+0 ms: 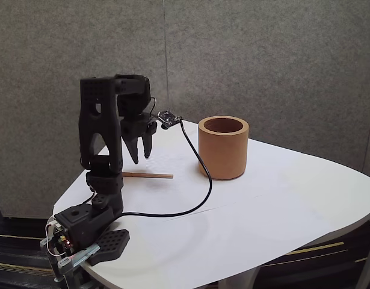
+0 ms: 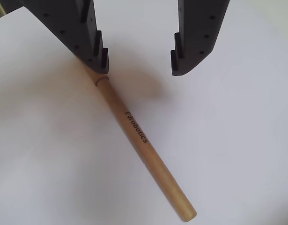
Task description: Grab the pen and put it in the pen holder.
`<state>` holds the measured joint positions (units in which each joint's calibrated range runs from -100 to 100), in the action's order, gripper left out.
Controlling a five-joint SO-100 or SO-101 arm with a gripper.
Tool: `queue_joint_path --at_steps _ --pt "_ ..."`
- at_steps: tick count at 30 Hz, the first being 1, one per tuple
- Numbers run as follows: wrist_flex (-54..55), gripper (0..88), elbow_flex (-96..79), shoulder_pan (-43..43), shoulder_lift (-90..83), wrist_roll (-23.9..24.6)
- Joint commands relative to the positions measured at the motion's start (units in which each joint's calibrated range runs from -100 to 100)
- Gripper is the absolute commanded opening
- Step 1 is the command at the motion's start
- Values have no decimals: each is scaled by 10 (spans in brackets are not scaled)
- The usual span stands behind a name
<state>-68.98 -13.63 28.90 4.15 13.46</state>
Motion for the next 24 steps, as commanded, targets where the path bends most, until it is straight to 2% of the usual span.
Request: queue_joint_path --at_steps 1,7,12,14,19,21,24 --pt "5 189 28 3 0 -4" --pt "1 190 24 2 0 -8" --pt "-4 199 20 -1 -3 -50" --pt "-15 264 14 -4 -4 -62" --pt "-25 523 -55 -18 -4 -66" --pt "-25 574 -79 -21 -6 -66" --pt "-21 582 -102 -22 -7 -65"
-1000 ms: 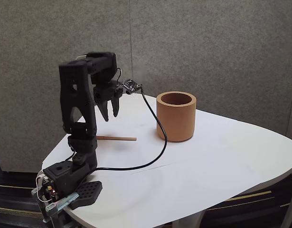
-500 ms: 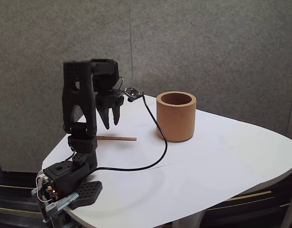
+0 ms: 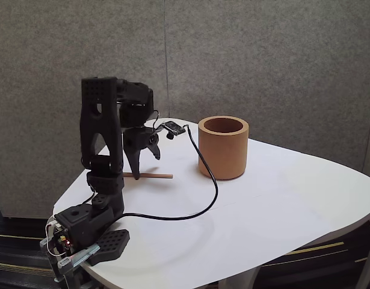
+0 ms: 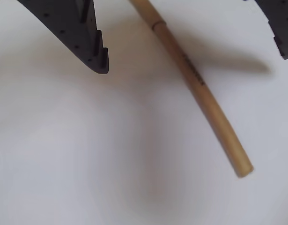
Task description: Grab the pen and put it in the pen holder.
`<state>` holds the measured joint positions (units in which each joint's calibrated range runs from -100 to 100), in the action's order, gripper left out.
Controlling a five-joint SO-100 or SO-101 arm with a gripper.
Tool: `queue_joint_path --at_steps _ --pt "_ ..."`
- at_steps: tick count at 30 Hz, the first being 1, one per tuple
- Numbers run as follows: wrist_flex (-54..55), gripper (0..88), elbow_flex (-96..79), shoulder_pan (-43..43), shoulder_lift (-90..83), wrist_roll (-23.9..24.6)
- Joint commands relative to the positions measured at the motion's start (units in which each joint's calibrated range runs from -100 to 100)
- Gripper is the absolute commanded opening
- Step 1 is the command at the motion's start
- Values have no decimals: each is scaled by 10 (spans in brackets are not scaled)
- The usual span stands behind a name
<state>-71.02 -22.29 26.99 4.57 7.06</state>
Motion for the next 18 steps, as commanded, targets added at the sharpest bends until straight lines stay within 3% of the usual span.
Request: queue_joint_path --at_steps 1,18 --pt "-1 582 -15 -3 -10 2" --pt "3 576 21 3 -4 3"
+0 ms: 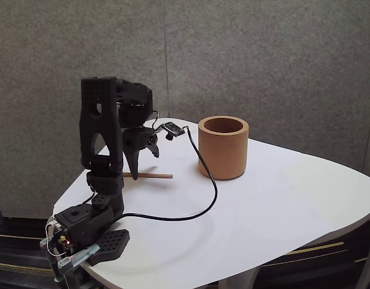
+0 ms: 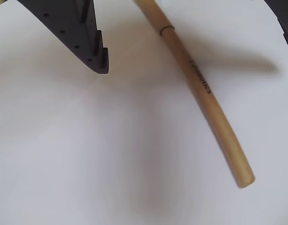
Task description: Grab the pen and put it in the pen holder.
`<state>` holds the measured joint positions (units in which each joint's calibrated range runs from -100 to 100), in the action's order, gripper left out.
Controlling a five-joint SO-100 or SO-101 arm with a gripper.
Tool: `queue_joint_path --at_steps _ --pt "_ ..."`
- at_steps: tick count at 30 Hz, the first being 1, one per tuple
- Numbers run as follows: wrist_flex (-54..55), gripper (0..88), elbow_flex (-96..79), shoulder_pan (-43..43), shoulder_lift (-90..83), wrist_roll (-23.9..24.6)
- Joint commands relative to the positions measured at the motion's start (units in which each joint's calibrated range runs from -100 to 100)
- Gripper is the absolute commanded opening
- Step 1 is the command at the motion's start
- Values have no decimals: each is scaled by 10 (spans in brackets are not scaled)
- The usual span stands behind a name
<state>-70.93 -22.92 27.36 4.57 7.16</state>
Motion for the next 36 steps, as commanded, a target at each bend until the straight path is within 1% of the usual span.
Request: queue_joint_path --at_steps 1,6,10,15,22,23,24,26,28,30,31,32,33,36 --pt "2 576 26 -1 -4 2" --pt "2 575 19 -3 3 3" --pt "2 575 28 -2 44 3" --pt "1 575 74 2 90 3" --pt "1 573 80 2 97 3" --pt "1 561 79 2 97 3" --pt "0 531 79 2 97 3" --pt "0 414 79 2 97 3" --pt "0 236 79 5 97 3" --pt "0 27 79 5 98 3" --pt "1 0 79 5 98 3" --pt "1 21 78 6 98 3" --pt "1 8 78 8 98 3" --pt "0 5 77 9 98 3"
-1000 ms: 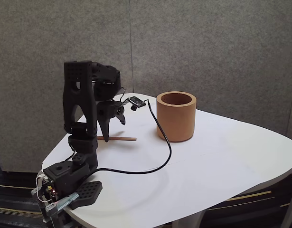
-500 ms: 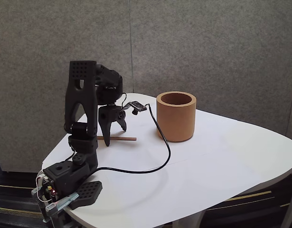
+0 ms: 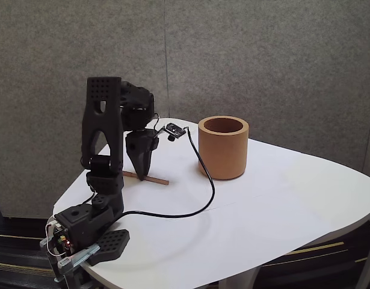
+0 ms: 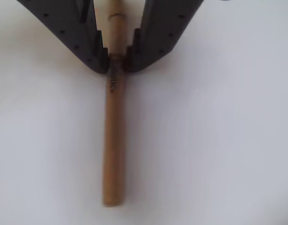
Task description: Grab the pen and put it in the pen holder.
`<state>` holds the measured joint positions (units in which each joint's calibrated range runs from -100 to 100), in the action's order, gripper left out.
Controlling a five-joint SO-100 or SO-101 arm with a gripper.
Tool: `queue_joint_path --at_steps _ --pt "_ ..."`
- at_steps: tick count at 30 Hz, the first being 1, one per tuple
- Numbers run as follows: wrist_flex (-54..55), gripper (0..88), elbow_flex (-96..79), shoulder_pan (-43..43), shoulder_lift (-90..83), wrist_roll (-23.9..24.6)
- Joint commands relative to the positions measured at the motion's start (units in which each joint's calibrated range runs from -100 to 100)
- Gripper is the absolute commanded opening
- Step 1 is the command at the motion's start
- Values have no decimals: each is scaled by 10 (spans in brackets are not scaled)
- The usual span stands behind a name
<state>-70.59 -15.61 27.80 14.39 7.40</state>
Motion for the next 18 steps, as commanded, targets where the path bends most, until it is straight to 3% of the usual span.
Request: queue_joint_path --at_steps 1,18 --pt "-3 5 4 5 0 1" --pt "-3 5 49 0 -6 -2"
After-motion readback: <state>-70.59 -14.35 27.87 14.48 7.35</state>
